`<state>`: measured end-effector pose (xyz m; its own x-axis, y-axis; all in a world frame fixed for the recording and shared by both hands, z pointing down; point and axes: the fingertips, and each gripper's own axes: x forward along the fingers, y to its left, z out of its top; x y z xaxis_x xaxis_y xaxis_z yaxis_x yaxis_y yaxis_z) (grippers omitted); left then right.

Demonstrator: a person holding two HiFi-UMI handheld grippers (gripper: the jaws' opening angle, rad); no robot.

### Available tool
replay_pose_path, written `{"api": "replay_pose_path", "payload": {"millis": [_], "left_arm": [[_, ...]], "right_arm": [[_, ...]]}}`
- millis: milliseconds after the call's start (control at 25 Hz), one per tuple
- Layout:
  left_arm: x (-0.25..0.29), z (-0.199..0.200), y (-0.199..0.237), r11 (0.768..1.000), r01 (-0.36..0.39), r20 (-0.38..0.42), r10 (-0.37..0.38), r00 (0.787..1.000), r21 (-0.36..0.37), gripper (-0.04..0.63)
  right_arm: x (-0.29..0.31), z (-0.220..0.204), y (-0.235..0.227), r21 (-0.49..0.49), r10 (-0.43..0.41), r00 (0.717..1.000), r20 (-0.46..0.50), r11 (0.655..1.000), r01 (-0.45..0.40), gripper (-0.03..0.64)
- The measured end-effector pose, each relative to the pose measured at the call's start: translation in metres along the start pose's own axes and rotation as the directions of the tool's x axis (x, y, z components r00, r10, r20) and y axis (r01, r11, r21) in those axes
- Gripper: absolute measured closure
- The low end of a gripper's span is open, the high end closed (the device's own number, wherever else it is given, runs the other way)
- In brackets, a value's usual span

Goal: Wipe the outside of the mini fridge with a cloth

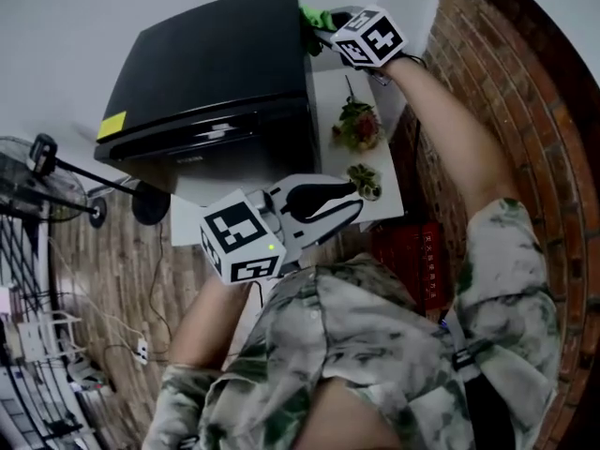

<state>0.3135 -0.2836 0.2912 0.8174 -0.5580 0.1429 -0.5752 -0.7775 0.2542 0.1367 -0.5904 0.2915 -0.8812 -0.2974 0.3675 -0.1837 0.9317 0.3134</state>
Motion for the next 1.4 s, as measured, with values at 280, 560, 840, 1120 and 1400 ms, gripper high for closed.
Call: {"api": "replay_pose_path", "payload": {"millis": [280, 560, 840, 1120, 1400], "left_arm": [[0.003, -0.002, 0.003, 0.999, -0.049, -0.004, 0.049, 0.999, -0.018, 0.505], [0.004, -0.008, 0.005, 0.995, -0.096, -0.024, 0.095, 0.995, -0.031, 0.505], [0.004, -0.019, 0.003, 0.991, -0.122, -0.032, 0.120, 0.992, -0.053, 0.505], [0.005, -0.024, 0.005, 0.988, -0.143, -0.045, 0.140, 0.989, -0.060, 0.505], [0.010, -0.028, 0.006, 0.986, -0.148, -0.044, 0.145, 0.989, -0.077, 0.505]], "right_arm": [[0.015, -0.036, 0.014, -0.010, 0.024, 0.999, -0.024, 1.000, -0.024, 0.502], [0.033, -0.080, 0.028, -0.004, 0.048, 0.997, -0.067, 0.999, -0.049, 0.502], [0.051, -0.133, 0.056, 0.027, 0.084, 0.989, -0.124, 0.996, -0.081, 0.502], [0.062, -0.179, 0.083, 0.019, 0.116, 0.975, -0.191, 0.993, -0.114, 0.502], [0.064, -0.207, 0.100, 0.042, 0.154, 0.960, -0.233, 0.988, -0.149, 0.502]]}}
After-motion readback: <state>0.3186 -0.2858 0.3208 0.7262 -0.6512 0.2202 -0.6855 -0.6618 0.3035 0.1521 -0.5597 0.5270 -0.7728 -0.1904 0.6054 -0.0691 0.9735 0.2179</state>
